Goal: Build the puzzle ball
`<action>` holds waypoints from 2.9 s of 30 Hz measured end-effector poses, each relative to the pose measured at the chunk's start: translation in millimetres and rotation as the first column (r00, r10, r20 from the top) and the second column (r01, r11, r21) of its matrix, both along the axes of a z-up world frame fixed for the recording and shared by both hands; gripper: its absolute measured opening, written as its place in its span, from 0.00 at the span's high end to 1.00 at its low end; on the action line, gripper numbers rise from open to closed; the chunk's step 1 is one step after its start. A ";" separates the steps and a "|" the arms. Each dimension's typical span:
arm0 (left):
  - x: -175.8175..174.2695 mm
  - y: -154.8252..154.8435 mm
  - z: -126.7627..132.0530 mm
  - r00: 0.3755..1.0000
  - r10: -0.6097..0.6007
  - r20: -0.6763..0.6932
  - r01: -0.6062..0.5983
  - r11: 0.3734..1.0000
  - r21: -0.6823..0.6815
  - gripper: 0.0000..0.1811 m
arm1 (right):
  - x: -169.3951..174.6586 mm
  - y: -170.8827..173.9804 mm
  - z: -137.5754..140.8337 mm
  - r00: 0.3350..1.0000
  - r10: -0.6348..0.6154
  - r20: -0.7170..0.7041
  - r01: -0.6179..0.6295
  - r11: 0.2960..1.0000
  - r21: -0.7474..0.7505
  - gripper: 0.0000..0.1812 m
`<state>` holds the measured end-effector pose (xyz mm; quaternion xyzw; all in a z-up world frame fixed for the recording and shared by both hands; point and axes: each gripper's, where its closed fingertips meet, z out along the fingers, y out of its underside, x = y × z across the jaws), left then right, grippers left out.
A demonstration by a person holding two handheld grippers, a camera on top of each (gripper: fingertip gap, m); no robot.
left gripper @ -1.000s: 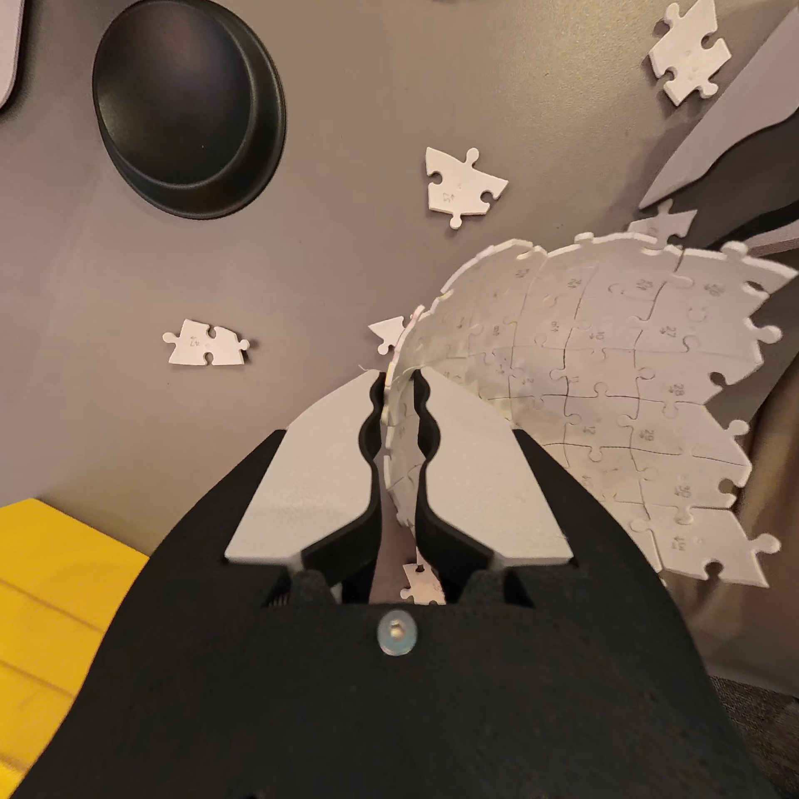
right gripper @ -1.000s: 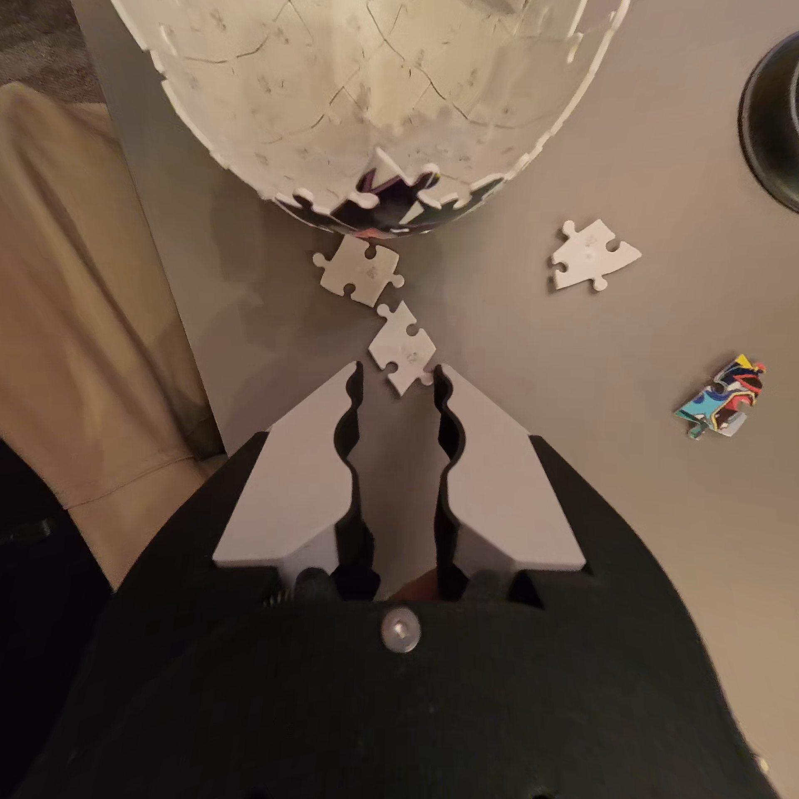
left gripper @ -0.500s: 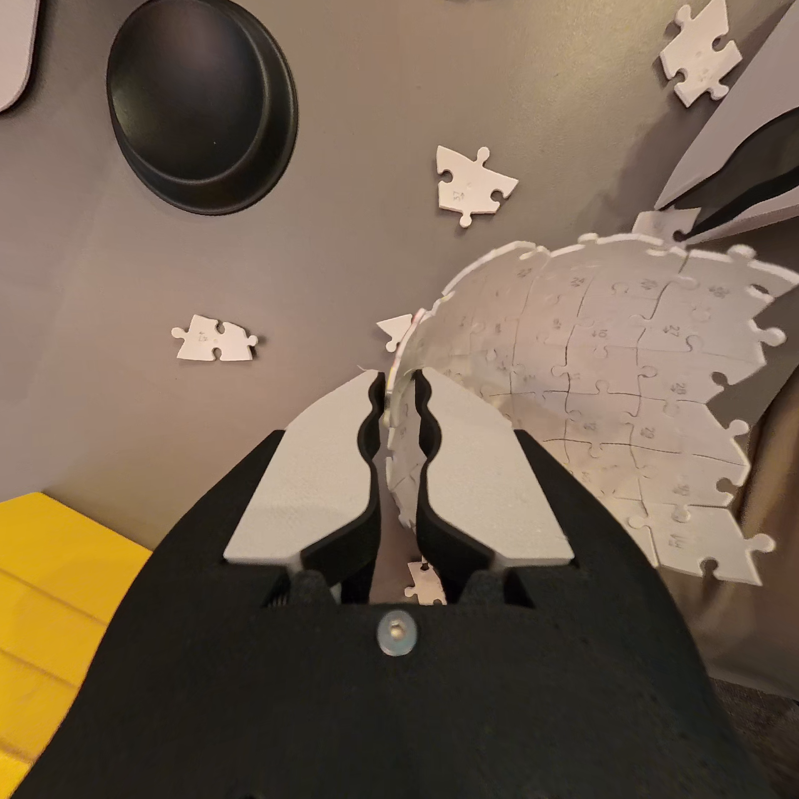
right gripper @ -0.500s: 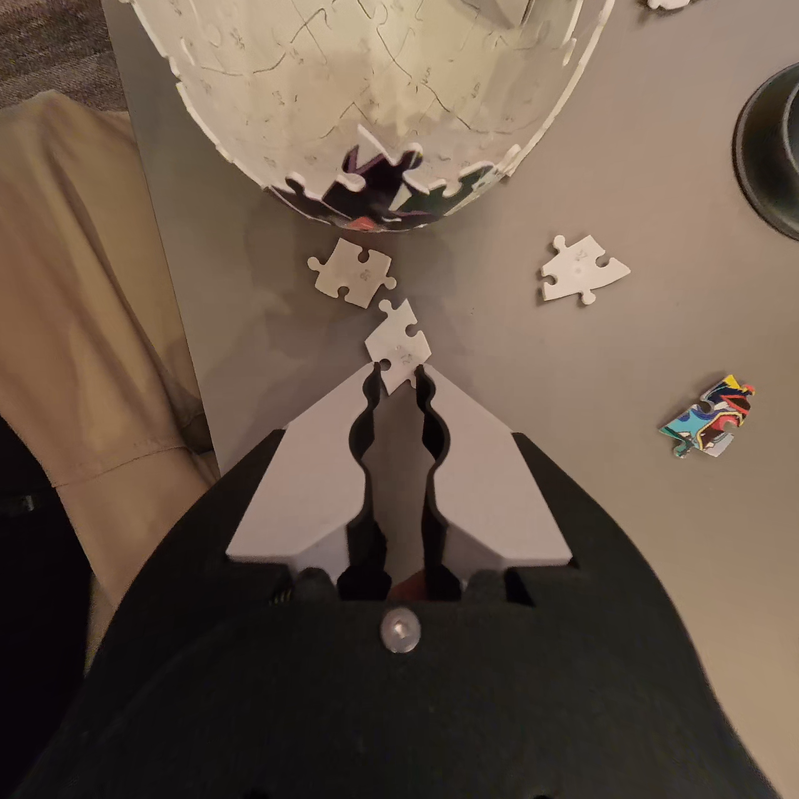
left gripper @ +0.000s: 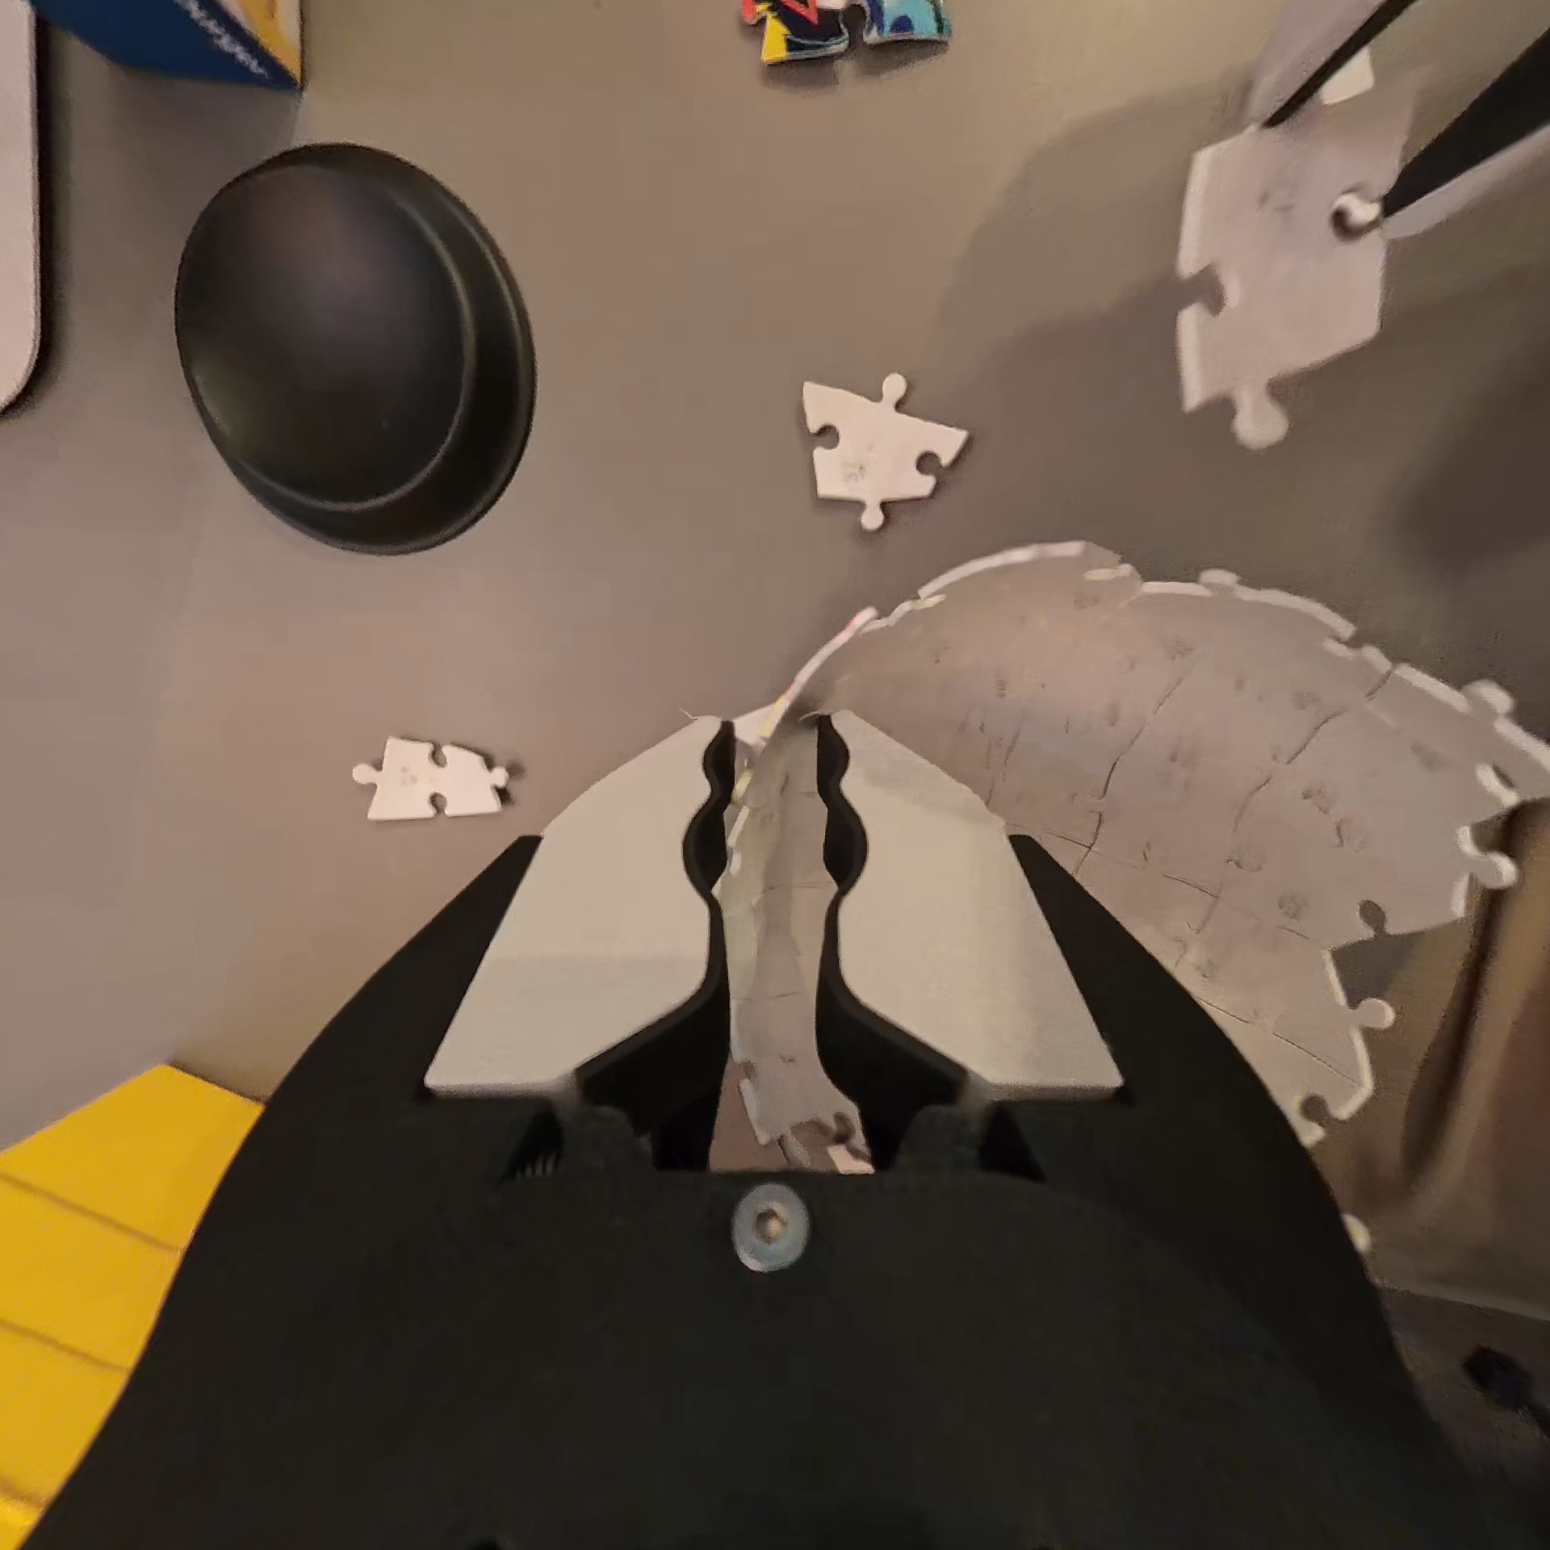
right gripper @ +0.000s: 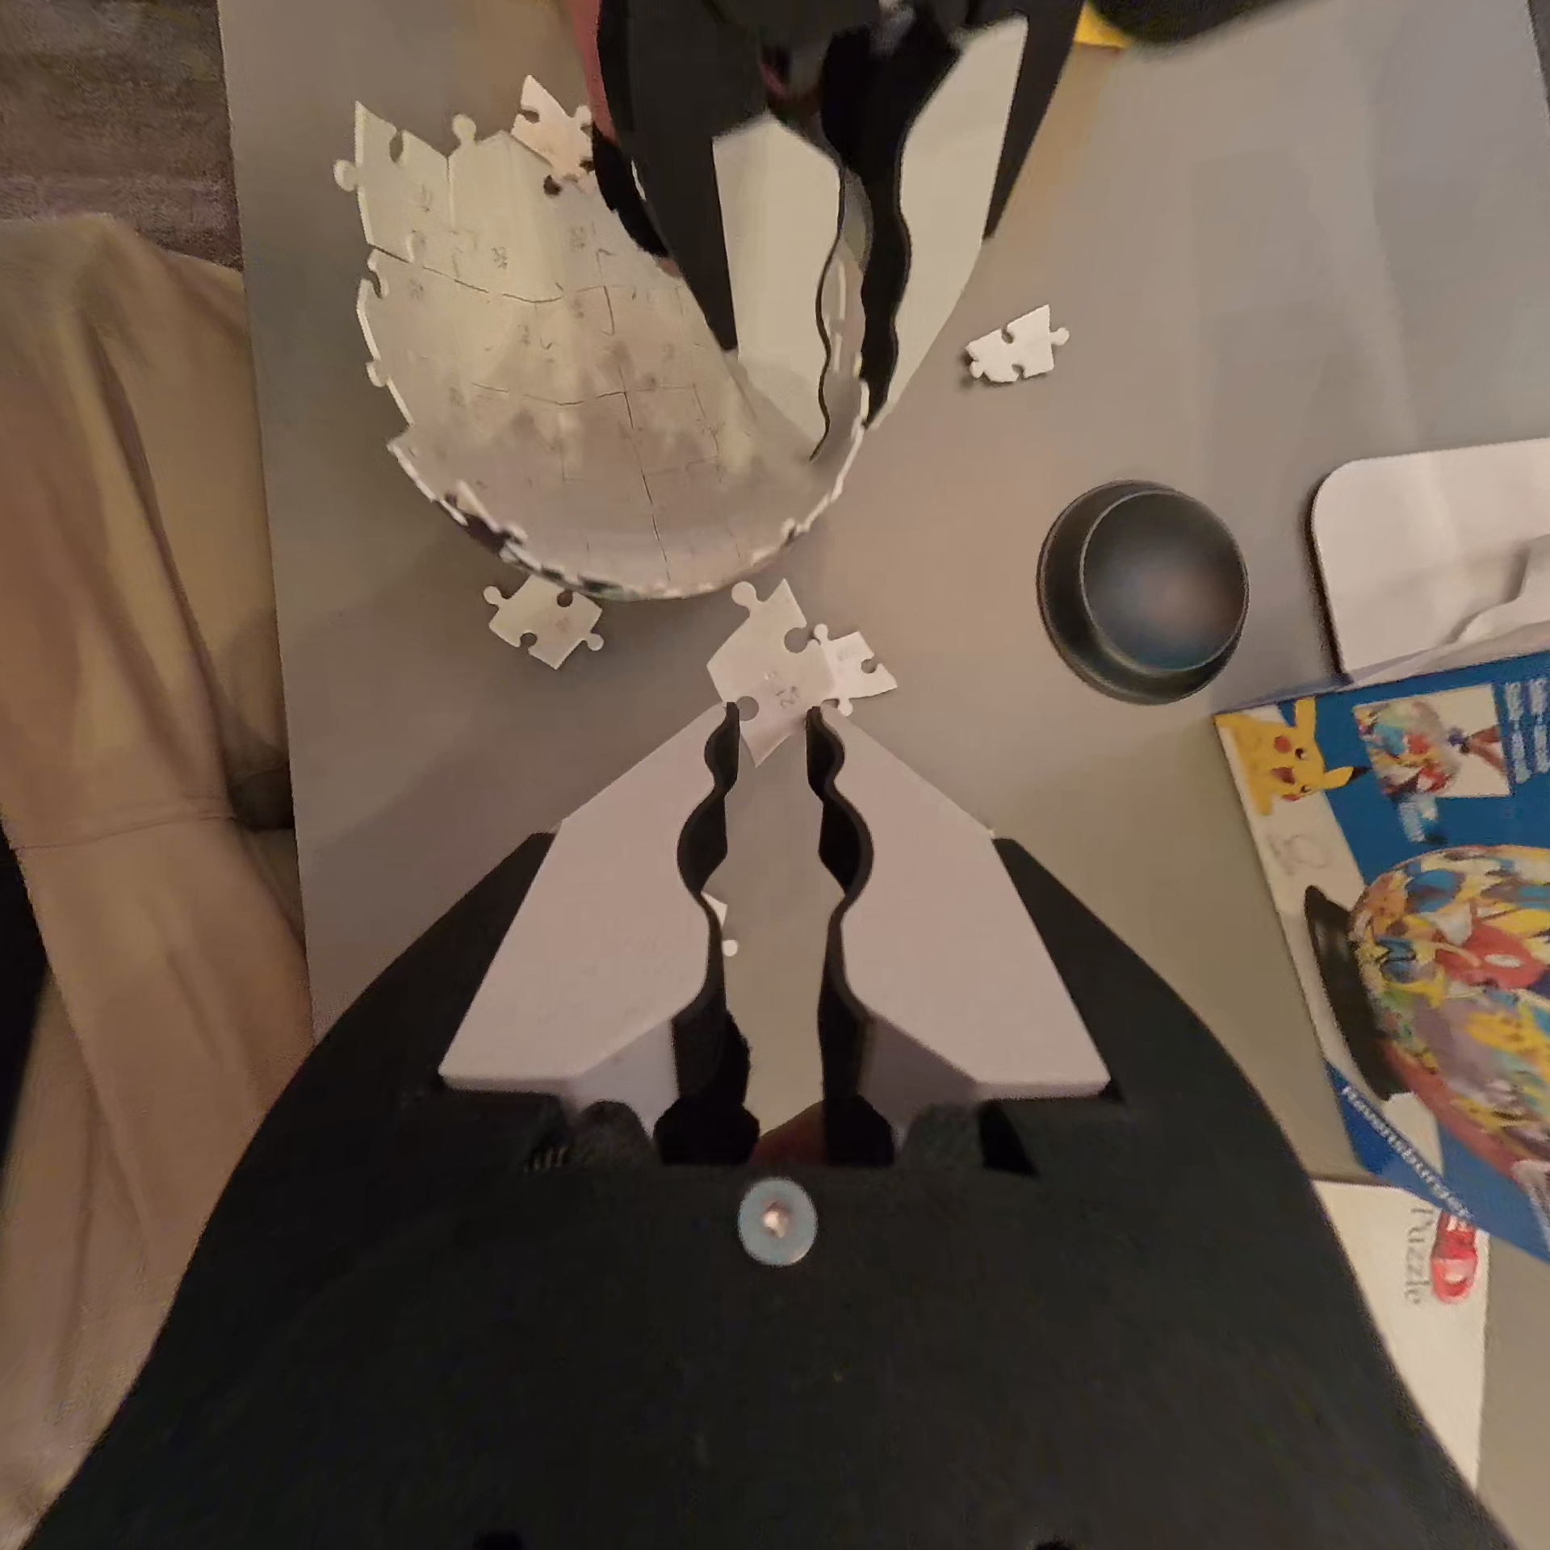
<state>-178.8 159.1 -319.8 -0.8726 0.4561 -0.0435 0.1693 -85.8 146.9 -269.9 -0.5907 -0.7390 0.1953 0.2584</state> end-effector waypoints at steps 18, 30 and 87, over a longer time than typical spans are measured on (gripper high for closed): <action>-2.9 14.0 22.5 0.993 -0.013 -0.121 0.031 0.988 0.149 0.81 | -21.0 -15.0 -9.1 0.990 0.139 0.009 -0.140 0.990 0.037 0.92; -61.9 -53.8 40.8 0.795 0.555 0.246 -0.592 0.798 0.114 0.66 | -20.9 -16.7 -15.2 0.992 0.123 -0.042 -0.123 0.992 0.008 1.00; -93.0 -5.1 56.4 0.852 0.201 -0.484 -0.092 0.967 0.239 0.99 | 14.8 -95.6 -73.1 0.966 0.259 0.019 -0.256 0.960 -0.113 0.93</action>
